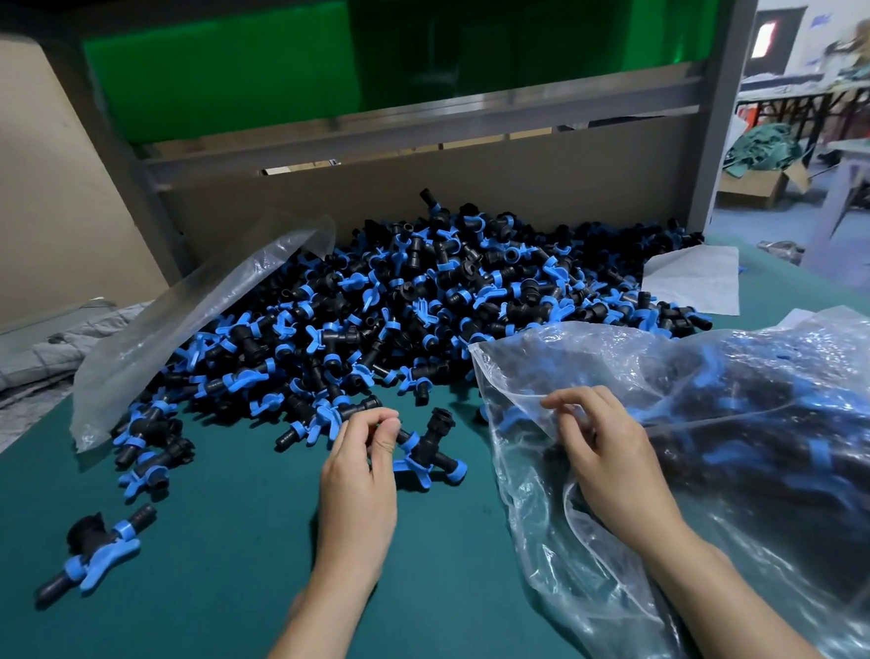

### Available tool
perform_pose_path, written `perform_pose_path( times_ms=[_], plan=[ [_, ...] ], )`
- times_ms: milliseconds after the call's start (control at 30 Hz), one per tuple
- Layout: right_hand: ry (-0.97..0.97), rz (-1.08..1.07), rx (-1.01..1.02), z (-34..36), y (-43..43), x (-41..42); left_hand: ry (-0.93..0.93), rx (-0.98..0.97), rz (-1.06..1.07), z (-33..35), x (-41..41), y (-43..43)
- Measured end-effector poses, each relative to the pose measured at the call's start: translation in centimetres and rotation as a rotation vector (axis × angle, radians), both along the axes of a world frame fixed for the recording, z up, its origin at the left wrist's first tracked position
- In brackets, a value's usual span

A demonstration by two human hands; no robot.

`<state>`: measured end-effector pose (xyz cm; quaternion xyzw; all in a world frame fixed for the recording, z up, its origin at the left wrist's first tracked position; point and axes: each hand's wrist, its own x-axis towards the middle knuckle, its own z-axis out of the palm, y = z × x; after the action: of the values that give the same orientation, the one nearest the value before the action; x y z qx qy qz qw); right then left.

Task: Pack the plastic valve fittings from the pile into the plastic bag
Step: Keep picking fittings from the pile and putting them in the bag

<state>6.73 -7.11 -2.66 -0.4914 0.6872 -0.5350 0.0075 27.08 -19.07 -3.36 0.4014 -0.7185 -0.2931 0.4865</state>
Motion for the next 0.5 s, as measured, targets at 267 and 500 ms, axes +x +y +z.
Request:
perform_pose_path(
  times_ms=[267,500],
  plan=[
    [0.004,0.007,0.001,-0.02,0.00,-0.02,0.220,0.223,-0.057,0.17,-0.09,-0.21],
    [0.006,-0.003,-0.007,-0.19,-0.12,-0.15,0.259,0.286,-0.076,0.25,0.29,-0.58]
  ],
)
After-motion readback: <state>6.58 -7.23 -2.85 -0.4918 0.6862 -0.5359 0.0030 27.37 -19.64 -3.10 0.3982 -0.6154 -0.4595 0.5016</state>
